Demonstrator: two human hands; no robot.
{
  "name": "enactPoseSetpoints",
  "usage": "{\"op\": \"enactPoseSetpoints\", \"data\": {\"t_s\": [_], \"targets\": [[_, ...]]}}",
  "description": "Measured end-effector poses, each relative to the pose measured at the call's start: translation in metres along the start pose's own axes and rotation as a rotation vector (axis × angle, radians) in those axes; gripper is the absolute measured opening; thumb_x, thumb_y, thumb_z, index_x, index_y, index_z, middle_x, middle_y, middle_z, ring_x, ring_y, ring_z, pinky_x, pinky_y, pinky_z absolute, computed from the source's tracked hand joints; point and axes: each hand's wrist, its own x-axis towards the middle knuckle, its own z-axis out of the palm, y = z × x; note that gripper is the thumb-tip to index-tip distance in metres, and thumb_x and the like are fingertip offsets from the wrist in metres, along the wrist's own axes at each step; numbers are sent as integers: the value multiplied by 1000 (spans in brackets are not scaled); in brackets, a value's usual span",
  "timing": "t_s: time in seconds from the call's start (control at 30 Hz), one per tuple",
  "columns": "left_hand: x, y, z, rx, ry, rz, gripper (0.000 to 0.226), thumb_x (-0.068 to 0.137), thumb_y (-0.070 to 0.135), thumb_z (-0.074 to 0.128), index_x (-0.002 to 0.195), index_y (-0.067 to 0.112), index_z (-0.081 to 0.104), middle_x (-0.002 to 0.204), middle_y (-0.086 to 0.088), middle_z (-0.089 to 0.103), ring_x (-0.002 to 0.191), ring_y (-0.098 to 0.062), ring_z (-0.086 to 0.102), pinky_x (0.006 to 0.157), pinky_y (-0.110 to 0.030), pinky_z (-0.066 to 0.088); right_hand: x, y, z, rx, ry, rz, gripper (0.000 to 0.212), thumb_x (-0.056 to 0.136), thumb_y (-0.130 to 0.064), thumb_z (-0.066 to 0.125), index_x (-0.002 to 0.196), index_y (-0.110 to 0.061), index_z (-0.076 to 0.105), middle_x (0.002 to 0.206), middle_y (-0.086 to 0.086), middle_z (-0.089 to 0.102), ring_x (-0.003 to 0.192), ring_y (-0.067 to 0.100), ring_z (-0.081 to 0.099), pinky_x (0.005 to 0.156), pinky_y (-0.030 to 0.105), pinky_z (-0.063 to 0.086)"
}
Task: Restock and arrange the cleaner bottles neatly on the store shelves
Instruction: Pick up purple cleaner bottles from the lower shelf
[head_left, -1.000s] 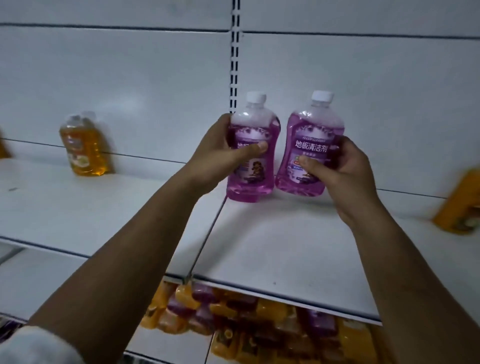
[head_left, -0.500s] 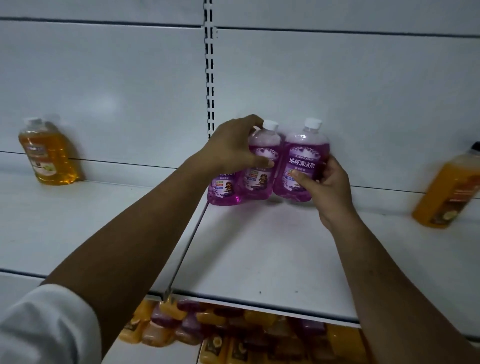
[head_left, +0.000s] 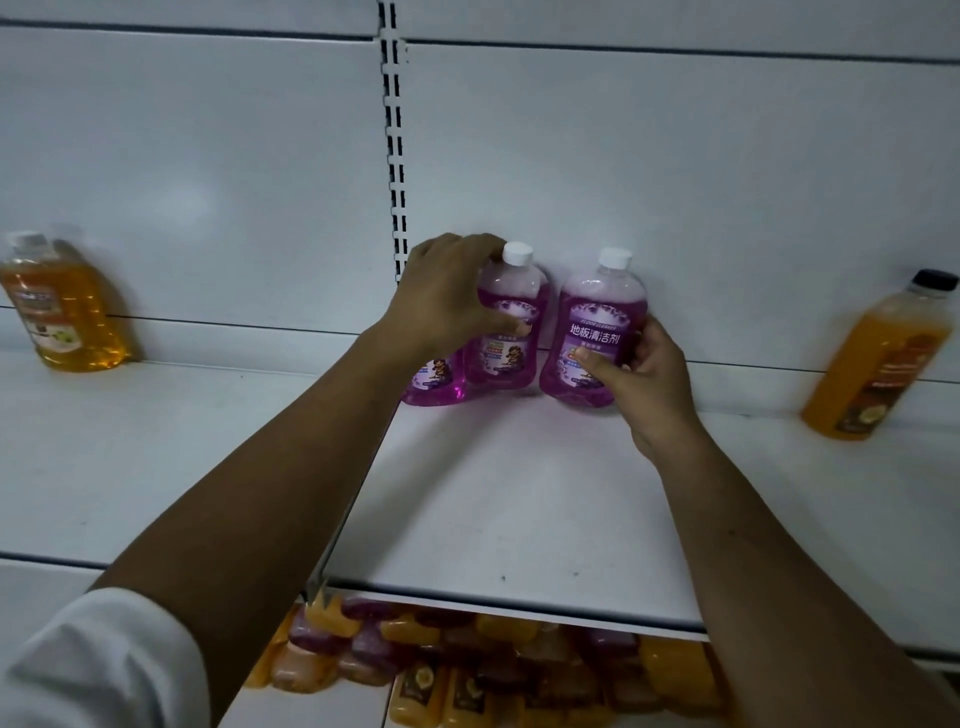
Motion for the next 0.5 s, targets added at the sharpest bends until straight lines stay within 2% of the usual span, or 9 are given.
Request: {"op": "enactPoseSetpoints", "data": {"t_s": [0.1, 0.2, 0.3, 0.4, 0.5], "targets": [[-4, -8, 9, 66, -20, -10, 83, 64, 60, 89, 136, 28, 62, 122, 10, 64, 126, -19, 49, 105, -35, 32, 0, 3, 2, -57, -52, -14, 60, 79, 0, 86, 128, -23, 61, 117, -6, 75, 104, 7, 74, 83, 28, 63], [-9, -12, 16, 211, 4, 36, 85, 62, 69, 85, 133, 27, 64, 131, 9, 60, 129, -23, 45, 110, -37, 28, 1, 7, 2, -120, -73, -27, 64, 77, -5, 90, 132, -23, 62, 118, -5, 75, 106, 11, 73, 84, 31, 63], [-15, -14, 20, 209, 79, 27, 84, 58, 74, 80, 128, 29, 67, 135, 4, 53, 130, -27, 44, 115, -41, 30, 2, 12, 2, -137, -80, -18, 68, 77, -4, 89, 137, -17, 60, 118, -3, 74, 104, 9, 73, 83, 29, 63], [-21, -16, 21, 166, 144, -8, 90, 58, 77, 76, 134, 33, 58, 143, -3, 46, 137, -29, 40, 117, -52, 34, 2, 16, 1, -160, -72, -6, 69, 78, -1, 88, 138, -15, 58, 117, -5, 72, 97, -2, 70, 77, 21, 61], [-27, -21, 14, 27, 187, -208, 105, 54, 79, 82, 143, 35, 46, 149, -5, 34, 141, -29, 34, 111, -47, 41, 5, 20, -1, -182, -57, -1, 69, 78, -1, 88, 138, -14, 56, 120, -3, 70, 95, -7, 68, 73, 16, 59]]}}
